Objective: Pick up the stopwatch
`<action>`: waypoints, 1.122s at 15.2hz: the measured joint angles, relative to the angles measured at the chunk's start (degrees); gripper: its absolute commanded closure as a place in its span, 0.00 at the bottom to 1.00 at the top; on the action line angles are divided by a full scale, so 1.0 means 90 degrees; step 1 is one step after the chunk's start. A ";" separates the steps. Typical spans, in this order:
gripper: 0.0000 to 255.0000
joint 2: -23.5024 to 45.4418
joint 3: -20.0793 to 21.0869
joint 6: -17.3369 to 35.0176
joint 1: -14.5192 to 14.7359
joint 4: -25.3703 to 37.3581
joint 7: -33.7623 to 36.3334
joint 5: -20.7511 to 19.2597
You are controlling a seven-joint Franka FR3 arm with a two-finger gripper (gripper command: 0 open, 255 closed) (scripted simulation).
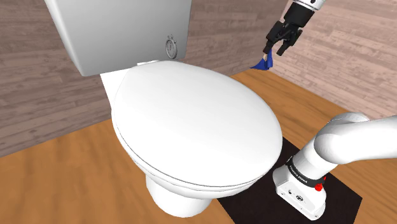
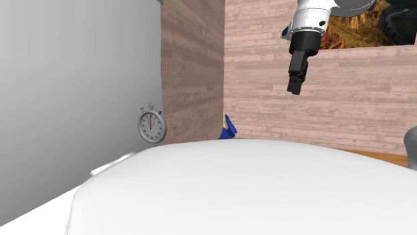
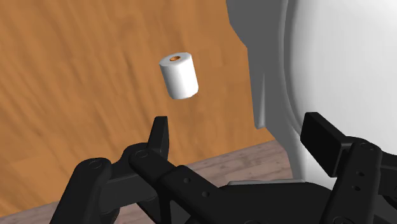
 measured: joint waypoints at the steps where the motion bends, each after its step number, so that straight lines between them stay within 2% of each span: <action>1: 0.00 0.0000 0.0000 0.0000 0.0000 0.0000 0.0000 0.0000; 10: 0.00 0.1503 0.0824 0.0688 0.0269 0.0961 0.0696 0.0117; 17: 0.00 0.2976 0.1486 0.0978 0.0414 0.2228 0.1371 -0.0132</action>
